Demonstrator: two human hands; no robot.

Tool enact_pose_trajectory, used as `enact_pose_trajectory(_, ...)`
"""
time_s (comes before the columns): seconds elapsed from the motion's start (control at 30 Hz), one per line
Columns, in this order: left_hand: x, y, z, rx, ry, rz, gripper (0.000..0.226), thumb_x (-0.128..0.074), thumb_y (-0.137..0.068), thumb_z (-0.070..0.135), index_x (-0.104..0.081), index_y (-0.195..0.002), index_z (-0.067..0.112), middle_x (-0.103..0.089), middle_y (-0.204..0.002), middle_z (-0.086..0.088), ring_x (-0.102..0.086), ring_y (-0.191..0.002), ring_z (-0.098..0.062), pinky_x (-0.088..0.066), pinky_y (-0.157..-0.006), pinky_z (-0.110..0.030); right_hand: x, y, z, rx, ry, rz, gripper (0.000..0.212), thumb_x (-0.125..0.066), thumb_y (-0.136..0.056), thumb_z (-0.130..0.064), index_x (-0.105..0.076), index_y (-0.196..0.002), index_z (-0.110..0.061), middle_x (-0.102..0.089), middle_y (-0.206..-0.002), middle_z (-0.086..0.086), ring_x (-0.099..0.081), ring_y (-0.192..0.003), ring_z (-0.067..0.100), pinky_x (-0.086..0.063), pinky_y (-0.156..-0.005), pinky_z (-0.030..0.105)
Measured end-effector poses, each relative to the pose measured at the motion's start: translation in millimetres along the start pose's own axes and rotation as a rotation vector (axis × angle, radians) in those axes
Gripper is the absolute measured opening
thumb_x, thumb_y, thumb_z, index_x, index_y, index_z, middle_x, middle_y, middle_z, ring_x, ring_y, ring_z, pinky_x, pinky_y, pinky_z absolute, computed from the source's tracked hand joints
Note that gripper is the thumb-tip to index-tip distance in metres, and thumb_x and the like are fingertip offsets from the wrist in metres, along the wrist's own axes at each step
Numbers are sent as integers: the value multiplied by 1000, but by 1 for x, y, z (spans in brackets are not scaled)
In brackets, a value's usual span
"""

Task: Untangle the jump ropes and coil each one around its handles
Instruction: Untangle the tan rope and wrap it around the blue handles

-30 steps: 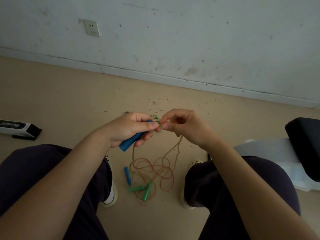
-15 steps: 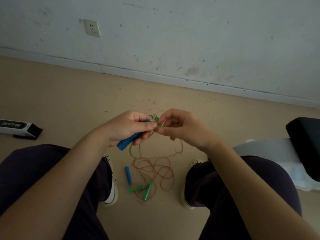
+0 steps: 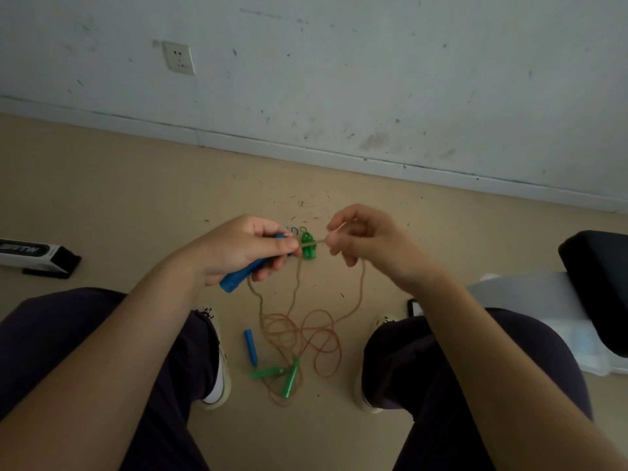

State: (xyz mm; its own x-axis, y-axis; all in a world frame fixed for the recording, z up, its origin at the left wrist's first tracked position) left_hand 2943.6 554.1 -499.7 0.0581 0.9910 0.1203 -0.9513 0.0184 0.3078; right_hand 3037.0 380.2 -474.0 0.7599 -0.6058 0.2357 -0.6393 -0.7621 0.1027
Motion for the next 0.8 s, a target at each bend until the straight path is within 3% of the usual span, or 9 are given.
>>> enact_pose_trajectory(0.13, -14, -1, 2, 10, 14, -43, 17, -62, -96, 21, -70, -92, 7, -58, -69, -10, -49, -51, -17, -43, -51, -30, -24, -6, 12, -20, 91, -58, 11, -76, -82, -9, -67, -87, -15, -68, -72, -3, -58, -62, 5, -44, -58, 19)
enact_pose_trajectory(0.2, -9, 1, 4, 6, 24, -36, 25, -65, -89, 30, -72, -95, 6, -58, -67, -8, -49, -50, -16, -43, -52, -29, -13, -7, 9, 21, 78, 30, 11, -71, -86, -9, -65, -84, -17, -64, -70, -5, -54, -59, 3, -42, -58, 18)
enact_pose_trajectory(0.33, 10, 3, 5, -24, 26, 39, 35, -65, -83, 35, -72, -97, 4, -58, -62, -3, -50, -51, -14, -44, -56, -29, 21, -5, 3, 94, -37, 213, 8, -65, -91, -10, -62, -87, -15, -60, -68, -2, -51, -58, 13, -43, -59, 27)
enact_pose_trajectory(0.5, -5, 2, 6, -38, 37, -6, 20, -57, -98, 16, -69, -97, 0, -63, -64, -8, -60, -54, -22, -53, -59, -30, -5, -4, 3, 20, -43, -13, 13, -74, -83, -8, -64, -92, -11, -68, -76, 2, -59, -66, 15, -51, -64, 29)
enact_pose_trajectory(0.6, -17, 1, 10, -60, 32, -48, 18, -57, -98, 16, -70, -94, 5, -67, -70, -11, -66, -65, -26, -57, -69, -31, -25, -6, 6, 10, -8, -95, 15, -75, -83, -6, -64, -91, -12, -66, -72, -3, -57, -61, 6, -46, -57, 22)
enact_pose_trajectory(0.7, -13, 1, 11, -61, 23, -40, 19, -57, -98, 18, -71, -95, 5, -68, -73, -11, -68, -71, -26, -57, -73, -30, -18, -7, 6, 37, 31, -22, 11, -71, -86, -8, -63, -86, -16, -61, -66, -8, -52, -58, 5, -41, -55, 21)
enact_pose_trajectory(0.8, -1, 3, 11, -58, 20, 9, 20, -57, -97, 19, -72, -97, 5, -68, -73, -8, -65, -67, -21, -56, -71, -30, 9, -7, 4, 98, -75, 163, 7, -69, -87, -16, -61, -86, -17, -58, -65, -3, -50, -58, 15, -43, -57, 28)
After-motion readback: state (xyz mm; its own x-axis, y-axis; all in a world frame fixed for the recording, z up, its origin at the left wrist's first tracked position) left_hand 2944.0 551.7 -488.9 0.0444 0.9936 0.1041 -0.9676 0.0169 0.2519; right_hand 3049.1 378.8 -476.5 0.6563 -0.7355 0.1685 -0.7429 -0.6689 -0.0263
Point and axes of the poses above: each hand's wrist, its own y-axis away from the middle knuckle, its own x-axis out of the back of the hand, z = x × y, the point moved 5 cm from there along -y, towards the middle knuckle
